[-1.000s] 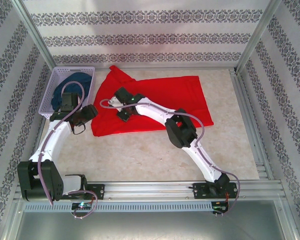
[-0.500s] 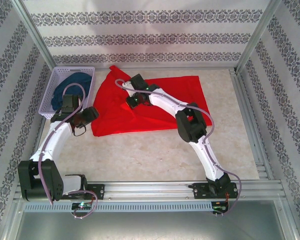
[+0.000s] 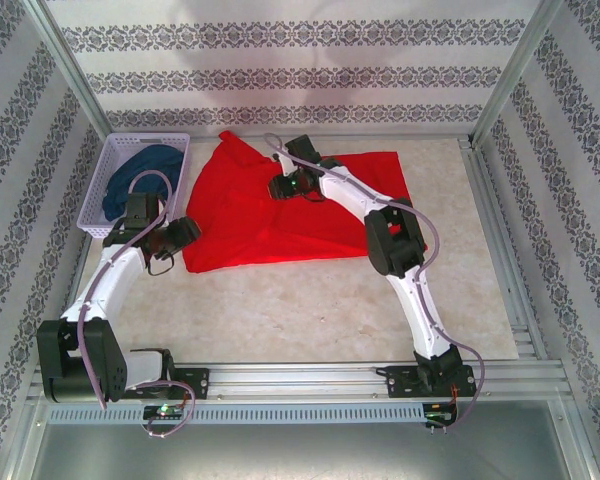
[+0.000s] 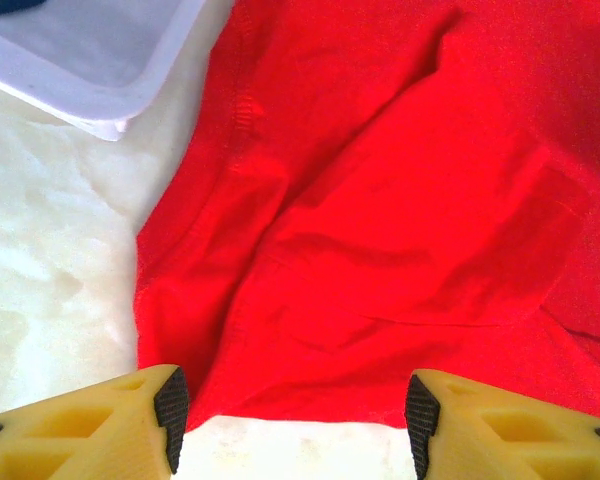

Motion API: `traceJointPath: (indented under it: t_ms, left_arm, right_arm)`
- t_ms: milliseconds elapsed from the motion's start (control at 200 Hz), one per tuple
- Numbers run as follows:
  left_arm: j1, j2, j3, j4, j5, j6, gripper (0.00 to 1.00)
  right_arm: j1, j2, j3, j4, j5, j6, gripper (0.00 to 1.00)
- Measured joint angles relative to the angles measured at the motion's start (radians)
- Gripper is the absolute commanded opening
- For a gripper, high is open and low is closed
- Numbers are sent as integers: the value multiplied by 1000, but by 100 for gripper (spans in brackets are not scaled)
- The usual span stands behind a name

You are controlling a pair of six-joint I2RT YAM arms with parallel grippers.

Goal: Fold the inside-out t-shirt
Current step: Smooth out the T-shirt at the center of the table, then move the T-shirt to the center of the table.

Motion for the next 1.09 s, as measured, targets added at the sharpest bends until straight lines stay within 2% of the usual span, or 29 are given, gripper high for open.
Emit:
traceJointPath:
  t_ms: [155, 330, 445, 530, 590, 650, 829, 1094]
  left_arm:
    - [-8, 2, -24, 38, 54, -11, 63]
    - [-106, 60, -27, 116, 123, -25, 63]
    - [-155, 158, -14, 158, 146, -33, 63]
    - [-158, 227, -4, 176, 150, -37, 63]
    - [-157, 260, 3, 178, 142, -37, 63]
    - [-158, 281, 12, 179, 129, -35, 63]
    - [-158, 311, 25, 179, 84, -28, 63]
    - [-158, 342, 7, 178, 64, -20, 62]
  right_arm:
    - [-34, -101, -176, -5, 0, -2, 44]
    - [-122, -415, -556, -11, -3, 5, 46]
    - [-280, -661, -827, -9, -13, 50, 46]
    - [-420, -756, -958, -13, -14, 79, 46]
    - [-497, -763, -1001, -21, -14, 97, 45]
    - [-529, -735, -1011, -36, -14, 106, 44]
    - [-533, -597, -959, -70, 20, 130, 40]
    - [-582, -650, -1024, -85, 81, 159, 34]
